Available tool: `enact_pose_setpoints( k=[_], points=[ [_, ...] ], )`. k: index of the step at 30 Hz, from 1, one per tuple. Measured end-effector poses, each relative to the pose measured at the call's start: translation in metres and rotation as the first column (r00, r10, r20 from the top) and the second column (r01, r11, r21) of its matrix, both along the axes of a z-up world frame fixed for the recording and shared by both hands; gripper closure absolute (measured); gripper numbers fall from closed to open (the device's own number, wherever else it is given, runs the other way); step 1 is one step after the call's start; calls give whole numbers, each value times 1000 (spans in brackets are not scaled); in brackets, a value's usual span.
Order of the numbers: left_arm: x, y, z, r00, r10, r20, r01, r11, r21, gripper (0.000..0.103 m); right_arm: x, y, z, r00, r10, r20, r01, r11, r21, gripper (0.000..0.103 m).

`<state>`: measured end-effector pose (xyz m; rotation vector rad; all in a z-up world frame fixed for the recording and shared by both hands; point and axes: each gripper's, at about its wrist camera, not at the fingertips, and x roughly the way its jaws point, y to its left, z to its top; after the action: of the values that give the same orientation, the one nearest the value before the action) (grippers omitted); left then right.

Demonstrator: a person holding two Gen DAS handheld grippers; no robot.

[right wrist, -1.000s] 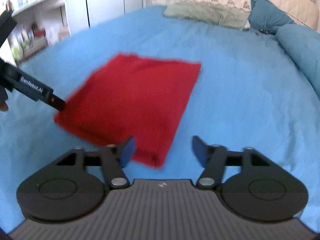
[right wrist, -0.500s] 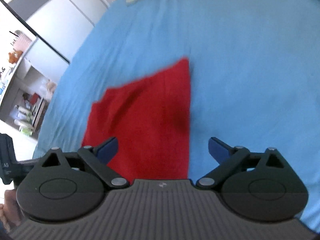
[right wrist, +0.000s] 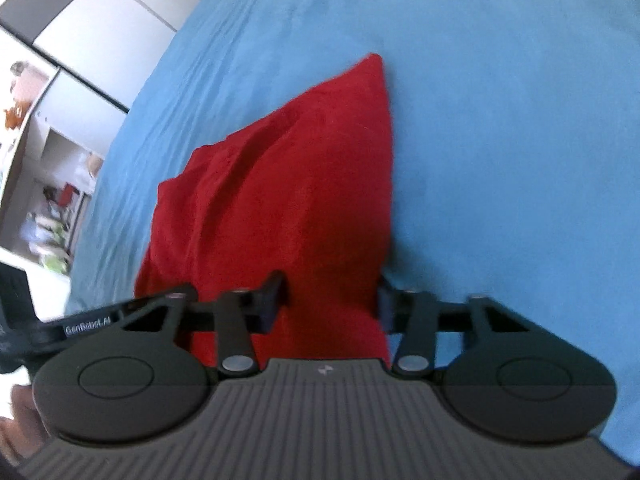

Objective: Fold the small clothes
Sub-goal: 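Grasp the folded sweater's end with the left tool while the right tool grasps beside it, then fold the sweater end over with both tools and open them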

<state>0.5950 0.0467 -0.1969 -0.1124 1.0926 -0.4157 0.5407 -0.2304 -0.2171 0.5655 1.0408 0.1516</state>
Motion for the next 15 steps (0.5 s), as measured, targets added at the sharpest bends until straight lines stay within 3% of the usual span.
enact_pose_setpoints(
  k=[7, 15],
  points=[
    [-25, -11, 42, 998, -31, 55, 32, 999, -13, 82, -24, 7, 46, 996, -3, 91, 6, 999, -36, 63],
    [-100, -41, 92, 993, -57, 102, 63, 997, -53, 82, -89, -20, 105, 987, 9, 158, -6, 1000, -18, 63]
  ],
)
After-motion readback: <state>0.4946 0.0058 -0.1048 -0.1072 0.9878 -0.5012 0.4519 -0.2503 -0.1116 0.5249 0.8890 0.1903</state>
